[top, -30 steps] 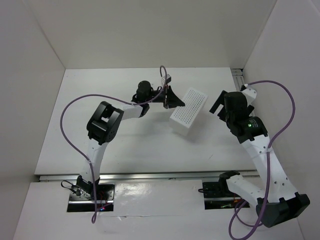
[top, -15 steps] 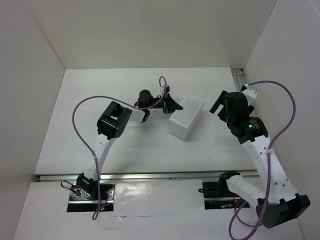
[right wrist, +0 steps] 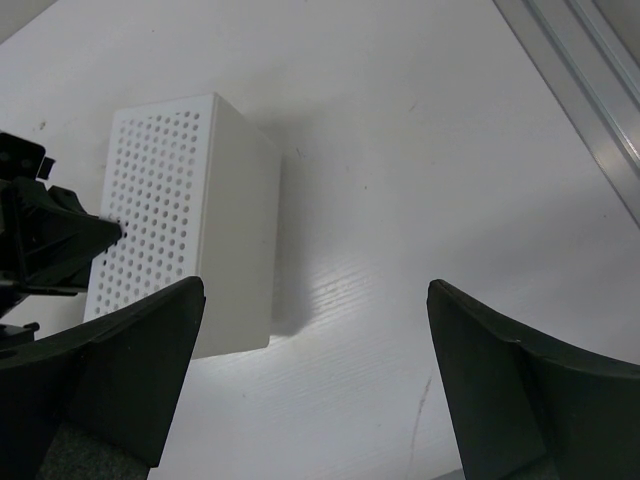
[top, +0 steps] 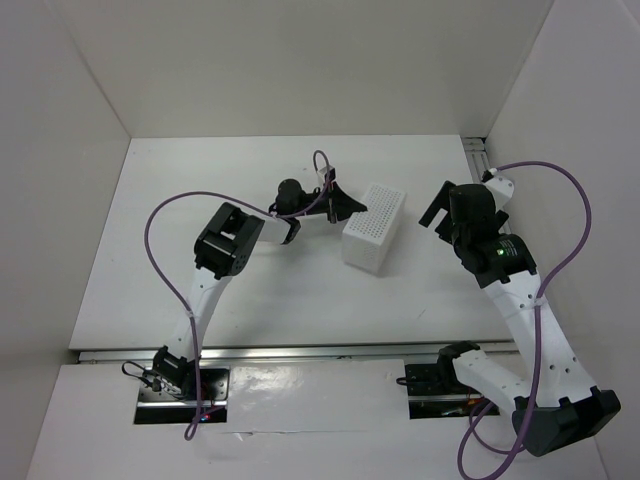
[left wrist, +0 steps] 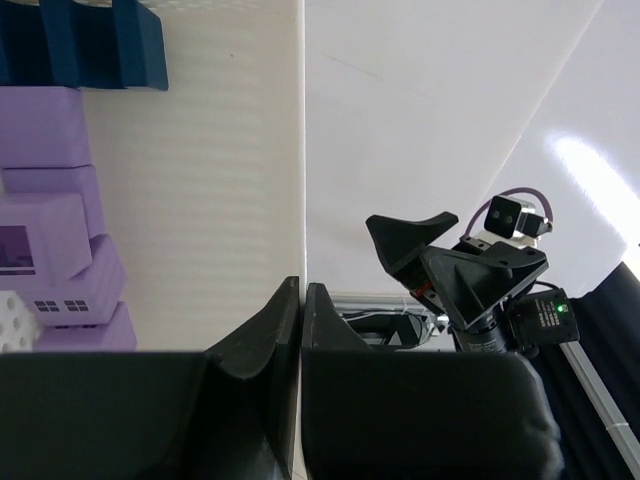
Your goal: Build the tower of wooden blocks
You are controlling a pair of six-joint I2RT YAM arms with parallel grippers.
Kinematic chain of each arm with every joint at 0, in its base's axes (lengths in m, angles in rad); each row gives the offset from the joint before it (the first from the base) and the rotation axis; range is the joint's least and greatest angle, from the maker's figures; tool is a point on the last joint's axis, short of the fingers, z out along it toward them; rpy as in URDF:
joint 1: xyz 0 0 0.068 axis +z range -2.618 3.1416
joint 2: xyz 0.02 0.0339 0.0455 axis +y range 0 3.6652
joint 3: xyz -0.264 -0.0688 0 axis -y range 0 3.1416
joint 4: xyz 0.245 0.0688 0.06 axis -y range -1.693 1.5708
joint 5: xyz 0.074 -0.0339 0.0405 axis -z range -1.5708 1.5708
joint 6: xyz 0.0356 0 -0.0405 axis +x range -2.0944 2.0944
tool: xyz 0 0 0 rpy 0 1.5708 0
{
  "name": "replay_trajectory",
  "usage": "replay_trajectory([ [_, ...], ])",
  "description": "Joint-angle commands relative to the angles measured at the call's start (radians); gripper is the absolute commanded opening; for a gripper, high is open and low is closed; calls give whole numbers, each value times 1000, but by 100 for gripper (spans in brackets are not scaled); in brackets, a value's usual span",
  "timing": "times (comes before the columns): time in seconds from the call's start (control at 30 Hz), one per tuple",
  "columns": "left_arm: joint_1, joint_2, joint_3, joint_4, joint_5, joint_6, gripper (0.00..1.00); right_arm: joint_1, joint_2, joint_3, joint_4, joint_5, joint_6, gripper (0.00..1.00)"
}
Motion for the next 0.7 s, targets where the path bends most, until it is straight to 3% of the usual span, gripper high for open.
replay_trajectory([
  [0.0,-3,-46,30,611,-37,-185,0,-5,-2,28,-10,24,4,99],
  [0.2,-32,10,113,611,-86,-188,0,-5,-11,19,-10,24,13,99],
  [0.33,-58,148,347,611,-144,-266,0,-5,0,10,-10,24,13,99],
  [0.47,-79,138,380,525,-109,-200,0,-5,0,10,-21,38,13,99],
  [0.67,-79,147,392,548,-109,-220,0,-5,0,10,-30,47,13,99],
])
